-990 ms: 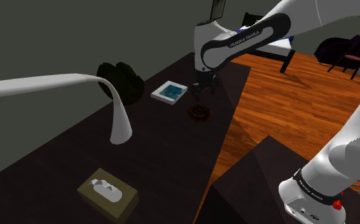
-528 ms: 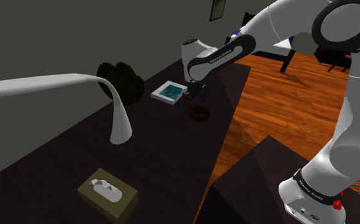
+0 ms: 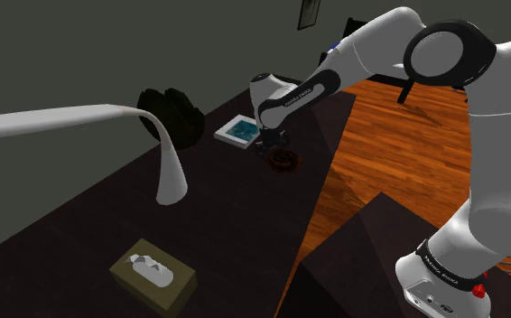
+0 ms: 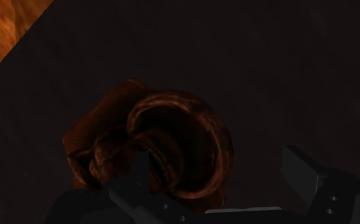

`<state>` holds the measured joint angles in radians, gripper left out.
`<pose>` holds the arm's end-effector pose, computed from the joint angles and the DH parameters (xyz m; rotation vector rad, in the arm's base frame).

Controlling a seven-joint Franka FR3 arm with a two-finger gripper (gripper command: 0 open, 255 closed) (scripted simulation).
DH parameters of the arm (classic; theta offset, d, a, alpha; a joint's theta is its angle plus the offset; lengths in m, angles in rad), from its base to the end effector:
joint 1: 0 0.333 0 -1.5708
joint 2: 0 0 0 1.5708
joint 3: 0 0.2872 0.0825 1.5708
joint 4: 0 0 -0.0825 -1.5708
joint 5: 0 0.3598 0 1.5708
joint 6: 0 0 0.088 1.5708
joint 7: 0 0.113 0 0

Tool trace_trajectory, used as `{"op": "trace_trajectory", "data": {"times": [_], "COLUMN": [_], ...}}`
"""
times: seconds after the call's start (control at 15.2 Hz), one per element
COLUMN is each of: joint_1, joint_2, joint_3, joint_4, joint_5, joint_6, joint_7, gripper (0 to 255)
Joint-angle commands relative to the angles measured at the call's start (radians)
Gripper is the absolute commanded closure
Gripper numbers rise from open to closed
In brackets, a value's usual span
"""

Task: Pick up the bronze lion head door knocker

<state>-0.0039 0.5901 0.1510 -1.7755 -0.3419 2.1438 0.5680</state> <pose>0.5990 0.0685 0.2013 2.8770 -0.3186 -0.1903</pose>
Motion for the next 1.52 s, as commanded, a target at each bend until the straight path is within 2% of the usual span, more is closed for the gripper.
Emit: {"op": "trace_trajectory", "data": {"times": [0.0,0.2,0.26,0.86,1.45], "joint_1": [0.001,0.003,0.002,0.003,-0.005], "joint_2": [0.018,0.033,0.031,0.033,-0.049], "joint_3": [-0.003,-0.006,-0.006,-0.006,0.008], "joint_4": [-0.002,-0.001,-0.005,-0.001,0.0], "joint_5": [-0.006,-0.01,-0.01,-0.01,0.014], "joint_6": [0.02,0.033,0.035,0.033,-0.046], "joint_7": [0.006,0.011,0.011,0.011,-0.016], "gripper": [0,0,255,255,255]}}
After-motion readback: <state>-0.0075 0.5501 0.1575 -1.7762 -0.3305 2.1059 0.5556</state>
